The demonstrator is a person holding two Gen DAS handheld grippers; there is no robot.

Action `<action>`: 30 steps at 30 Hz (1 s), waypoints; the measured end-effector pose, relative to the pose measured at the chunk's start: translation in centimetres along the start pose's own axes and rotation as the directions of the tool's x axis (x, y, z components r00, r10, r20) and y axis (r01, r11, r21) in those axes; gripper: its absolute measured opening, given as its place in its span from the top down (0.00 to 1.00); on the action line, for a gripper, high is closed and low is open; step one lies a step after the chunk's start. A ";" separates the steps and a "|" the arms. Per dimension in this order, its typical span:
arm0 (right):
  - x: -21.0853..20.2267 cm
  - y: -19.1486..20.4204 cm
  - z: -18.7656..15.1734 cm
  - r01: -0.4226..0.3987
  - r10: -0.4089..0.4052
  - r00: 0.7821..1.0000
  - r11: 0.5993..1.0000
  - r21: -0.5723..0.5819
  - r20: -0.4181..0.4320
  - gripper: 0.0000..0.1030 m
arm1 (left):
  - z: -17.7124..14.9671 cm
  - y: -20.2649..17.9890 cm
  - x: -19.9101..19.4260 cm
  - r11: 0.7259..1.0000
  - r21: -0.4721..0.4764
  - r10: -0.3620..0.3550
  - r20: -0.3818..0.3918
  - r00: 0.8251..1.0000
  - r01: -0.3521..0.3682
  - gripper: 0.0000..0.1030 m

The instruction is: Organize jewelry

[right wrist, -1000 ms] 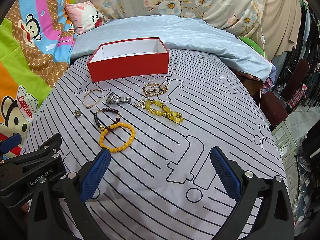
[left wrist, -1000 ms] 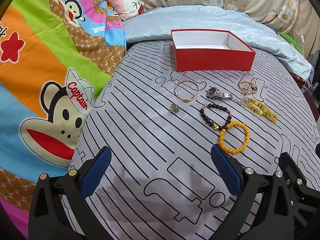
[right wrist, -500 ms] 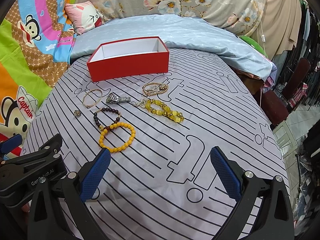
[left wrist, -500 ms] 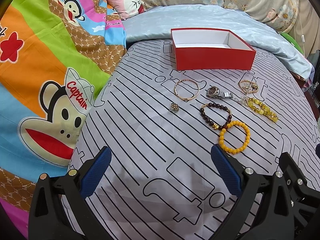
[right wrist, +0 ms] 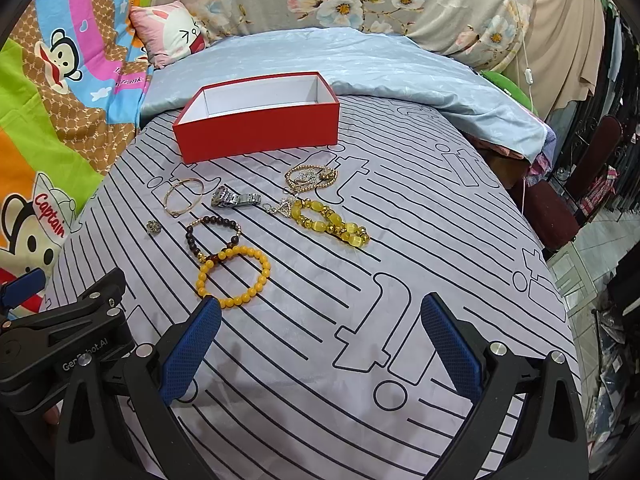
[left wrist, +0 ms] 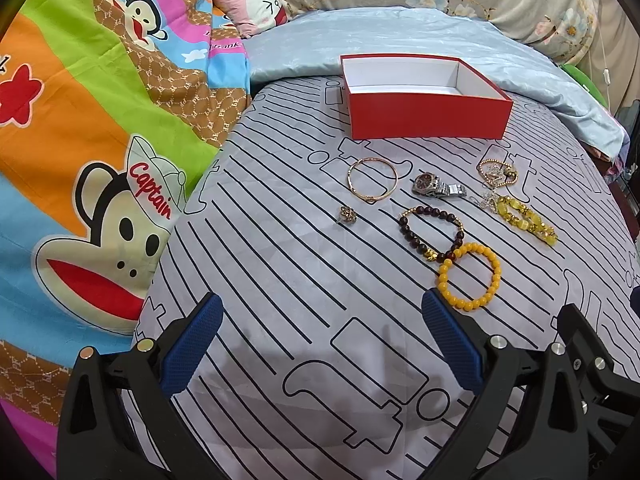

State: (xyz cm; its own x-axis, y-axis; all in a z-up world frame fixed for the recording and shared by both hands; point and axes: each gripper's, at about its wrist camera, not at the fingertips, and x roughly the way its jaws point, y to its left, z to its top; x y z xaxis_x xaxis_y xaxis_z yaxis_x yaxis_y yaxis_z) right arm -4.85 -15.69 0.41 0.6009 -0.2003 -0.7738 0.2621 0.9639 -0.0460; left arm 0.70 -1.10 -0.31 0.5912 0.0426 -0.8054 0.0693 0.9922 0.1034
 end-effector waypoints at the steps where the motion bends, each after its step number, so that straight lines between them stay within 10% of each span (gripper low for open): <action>1: 0.2 0.0 0.1 -0.004 0.004 1.000 1.000 -0.002 -0.002 0.05 | 0.0 -0.1 0.1 1.000 0.001 -0.002 -0.001 1.000 0.002 0.06; 30: 8.6 -4.1 3.4 -0.084 0.086 0.991 0.996 0.026 -0.106 0.46 | 2.8 2.1 7.4 0.992 -0.104 -0.075 -0.077 0.994 0.066 0.11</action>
State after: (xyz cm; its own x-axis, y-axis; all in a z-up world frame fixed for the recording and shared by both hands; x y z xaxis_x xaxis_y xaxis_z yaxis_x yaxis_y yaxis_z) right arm 1.83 -21.96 -3.86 0.5381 -0.0973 -0.8372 0.2307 0.9724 0.0353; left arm 7.41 0.97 -4.41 0.5207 -0.0226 -0.8534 0.0246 0.9996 -0.0114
